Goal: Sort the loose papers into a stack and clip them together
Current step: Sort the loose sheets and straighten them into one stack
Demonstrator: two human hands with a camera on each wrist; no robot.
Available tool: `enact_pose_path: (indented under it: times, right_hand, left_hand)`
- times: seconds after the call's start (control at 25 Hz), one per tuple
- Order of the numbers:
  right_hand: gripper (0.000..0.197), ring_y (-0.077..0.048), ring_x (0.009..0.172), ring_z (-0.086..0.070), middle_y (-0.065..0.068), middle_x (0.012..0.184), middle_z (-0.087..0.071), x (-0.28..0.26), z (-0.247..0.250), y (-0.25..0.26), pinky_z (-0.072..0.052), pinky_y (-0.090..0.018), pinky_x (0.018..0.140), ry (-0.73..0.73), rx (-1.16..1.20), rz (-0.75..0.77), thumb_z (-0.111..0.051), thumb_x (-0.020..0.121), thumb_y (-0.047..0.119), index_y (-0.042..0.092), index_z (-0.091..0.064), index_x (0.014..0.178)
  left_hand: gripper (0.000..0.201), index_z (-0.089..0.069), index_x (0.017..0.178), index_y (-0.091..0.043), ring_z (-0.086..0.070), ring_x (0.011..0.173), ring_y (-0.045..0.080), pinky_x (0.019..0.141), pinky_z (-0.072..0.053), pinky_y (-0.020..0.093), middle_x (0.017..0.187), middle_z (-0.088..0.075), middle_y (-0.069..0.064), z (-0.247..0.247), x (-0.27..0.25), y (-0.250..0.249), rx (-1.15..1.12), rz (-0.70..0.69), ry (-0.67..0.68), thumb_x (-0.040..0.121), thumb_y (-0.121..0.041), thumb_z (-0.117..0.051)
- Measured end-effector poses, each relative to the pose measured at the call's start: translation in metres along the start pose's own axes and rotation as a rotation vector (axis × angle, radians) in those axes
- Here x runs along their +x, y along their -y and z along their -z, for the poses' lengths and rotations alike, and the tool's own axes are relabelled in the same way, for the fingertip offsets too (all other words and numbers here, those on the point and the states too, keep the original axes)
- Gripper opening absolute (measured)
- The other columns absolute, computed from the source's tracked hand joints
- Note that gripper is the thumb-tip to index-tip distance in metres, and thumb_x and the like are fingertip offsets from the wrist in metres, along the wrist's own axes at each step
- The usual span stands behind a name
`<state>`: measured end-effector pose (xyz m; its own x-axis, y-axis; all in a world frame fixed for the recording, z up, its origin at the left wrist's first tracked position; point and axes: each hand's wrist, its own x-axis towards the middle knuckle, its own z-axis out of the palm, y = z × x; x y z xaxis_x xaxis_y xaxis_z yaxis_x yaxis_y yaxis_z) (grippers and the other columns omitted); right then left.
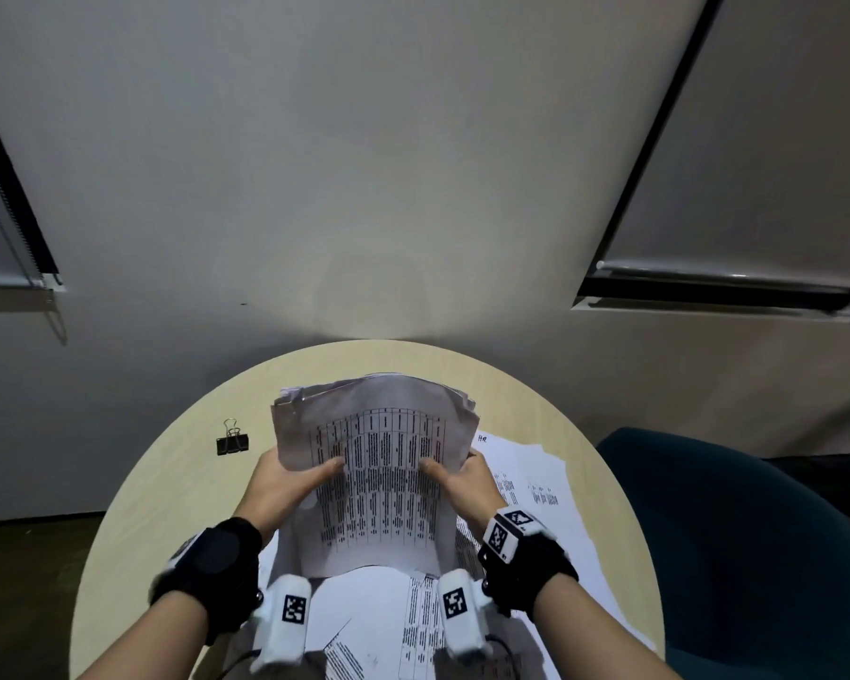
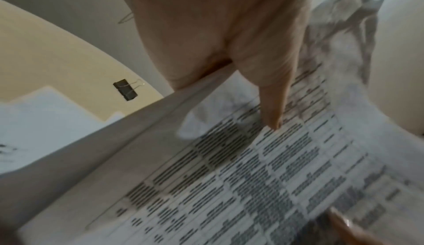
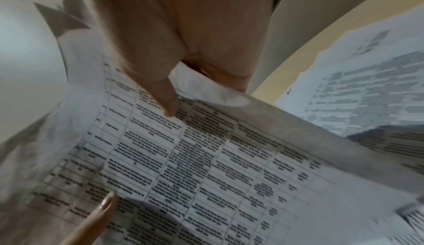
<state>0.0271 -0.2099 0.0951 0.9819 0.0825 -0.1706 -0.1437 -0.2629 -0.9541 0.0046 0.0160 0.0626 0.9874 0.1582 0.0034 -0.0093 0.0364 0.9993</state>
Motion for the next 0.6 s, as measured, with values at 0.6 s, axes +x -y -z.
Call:
enact_pose_path:
  times: [0.6]
  right_hand:
    - [0.065,-0.012,0.114,-0.055,-0.001,0.125,-0.054,-0.017,0.004,0.001,-0.044,-0.020,0.099,-0.314,0.083,0.217,-0.070,0.082,0.008,0.028,-0.034,0.132]
  left_hand:
    - [0.013,-0.063,0.073,-0.015,-0.064,0.062,0.001,0.073,-0.053,0.034,0.067,-0.066,-0.011,-0.013,-0.013,0.017,0.059,0.046,-0.129,0.081,-0.021,-0.072]
